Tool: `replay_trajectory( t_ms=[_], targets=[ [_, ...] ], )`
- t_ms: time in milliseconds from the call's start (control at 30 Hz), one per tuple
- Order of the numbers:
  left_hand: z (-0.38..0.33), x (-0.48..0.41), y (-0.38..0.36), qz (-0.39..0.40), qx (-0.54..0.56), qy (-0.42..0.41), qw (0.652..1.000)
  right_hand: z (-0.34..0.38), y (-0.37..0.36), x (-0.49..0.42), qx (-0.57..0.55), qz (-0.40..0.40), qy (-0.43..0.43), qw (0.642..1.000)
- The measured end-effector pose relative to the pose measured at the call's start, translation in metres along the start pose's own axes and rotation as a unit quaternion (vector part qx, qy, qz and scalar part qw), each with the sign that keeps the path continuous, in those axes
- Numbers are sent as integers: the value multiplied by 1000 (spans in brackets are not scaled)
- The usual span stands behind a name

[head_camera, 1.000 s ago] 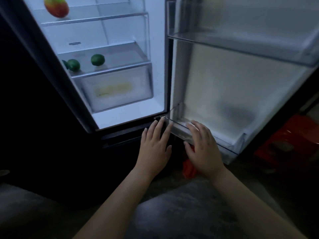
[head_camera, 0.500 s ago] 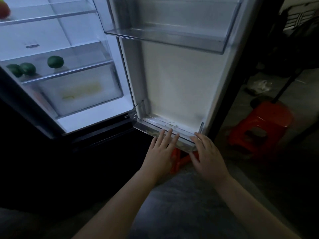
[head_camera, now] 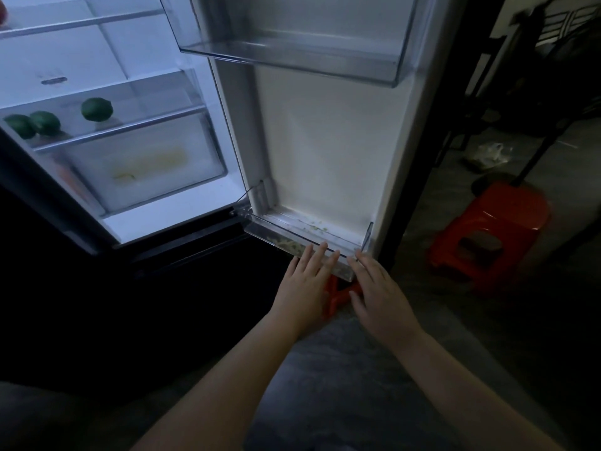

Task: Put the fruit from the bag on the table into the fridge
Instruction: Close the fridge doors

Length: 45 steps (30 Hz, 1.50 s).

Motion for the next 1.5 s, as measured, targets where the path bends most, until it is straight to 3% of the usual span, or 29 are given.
replay_trajectory(
  t_ms=[667,933,1167,1367,1500],
  targets=[
    [56,100,11,-93,15,101,990,91,-38,40,10,75,175,982],
    [3,121,59,-247,-44,-2,968,86,27,49,-73,-83,163,980],
    [-25,124,77,-281,-72,-54,955,77,59,54,-93,-166,145,971],
    [-27,133,89,-326,-91,-22,941,78,50,42,-98,-129,101,982],
    [-18,140,87,-330,-114,14,937,97,37,41,-122,-71,142,980]
  ],
)
Point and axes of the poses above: each hand's wrist, its own x-axis away from the middle knuckle, its own y-axis out of the back of the hand, z = x × y, the point moved 9 cm from there along -x, towards the middle knuckle, and after that the axes turned 6 degrees about -y, right-handed, at the moved point
